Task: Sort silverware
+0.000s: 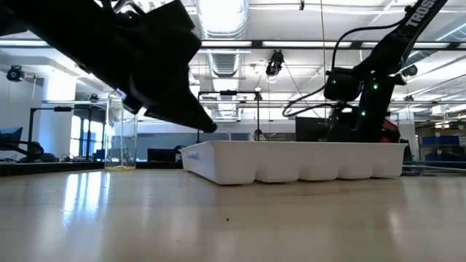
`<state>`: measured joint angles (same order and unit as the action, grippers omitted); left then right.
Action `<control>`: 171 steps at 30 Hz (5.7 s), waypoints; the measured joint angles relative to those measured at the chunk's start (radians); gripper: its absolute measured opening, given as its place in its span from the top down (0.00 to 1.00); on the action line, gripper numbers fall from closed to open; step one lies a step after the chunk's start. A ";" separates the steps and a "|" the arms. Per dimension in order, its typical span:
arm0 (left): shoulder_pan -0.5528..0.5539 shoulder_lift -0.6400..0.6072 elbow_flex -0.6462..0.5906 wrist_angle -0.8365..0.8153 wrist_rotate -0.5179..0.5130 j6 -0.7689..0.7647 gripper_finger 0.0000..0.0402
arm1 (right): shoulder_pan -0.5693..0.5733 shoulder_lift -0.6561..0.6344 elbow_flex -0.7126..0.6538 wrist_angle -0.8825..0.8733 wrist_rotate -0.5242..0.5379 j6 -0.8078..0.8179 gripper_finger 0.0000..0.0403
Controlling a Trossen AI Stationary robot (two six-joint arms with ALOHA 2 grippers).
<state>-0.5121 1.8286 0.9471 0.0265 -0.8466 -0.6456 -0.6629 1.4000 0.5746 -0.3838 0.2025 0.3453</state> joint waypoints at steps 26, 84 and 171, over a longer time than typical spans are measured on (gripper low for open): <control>-0.016 -0.002 0.035 0.132 -0.002 0.009 0.94 | 0.379 -0.272 -0.039 -0.328 0.016 0.358 1.00; -0.089 0.001 0.035 0.382 -0.086 0.189 0.94 | 1.461 0.544 0.580 -0.242 0.335 0.237 0.76; -0.090 -0.325 0.032 -0.090 -0.199 0.207 0.94 | 1.304 0.394 0.590 0.006 0.241 0.421 1.00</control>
<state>-0.6025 1.5037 0.9791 -0.0639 -1.0455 -0.4391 0.6408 1.7939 1.1646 -0.3773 0.4435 0.7663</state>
